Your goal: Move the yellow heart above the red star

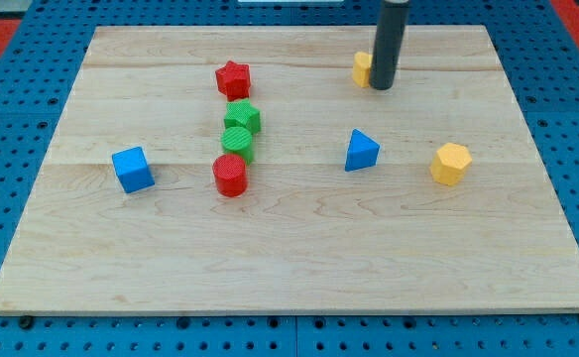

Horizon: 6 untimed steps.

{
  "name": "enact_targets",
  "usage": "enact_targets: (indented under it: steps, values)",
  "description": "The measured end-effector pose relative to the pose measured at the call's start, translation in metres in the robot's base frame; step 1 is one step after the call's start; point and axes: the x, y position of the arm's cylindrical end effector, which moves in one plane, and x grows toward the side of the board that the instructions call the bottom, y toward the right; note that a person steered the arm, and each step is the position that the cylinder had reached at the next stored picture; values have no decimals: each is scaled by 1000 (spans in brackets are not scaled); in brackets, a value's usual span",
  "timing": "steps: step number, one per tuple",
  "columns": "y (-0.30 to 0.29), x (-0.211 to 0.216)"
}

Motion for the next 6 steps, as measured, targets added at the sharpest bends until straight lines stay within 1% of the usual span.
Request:
enact_targets:
  steps: [1, 3, 4, 5, 6]
  values:
    - [-1, -27]
    - [-42, -92]
    - [-68, -92]
    - [-24, -92]
    - [6, -83]
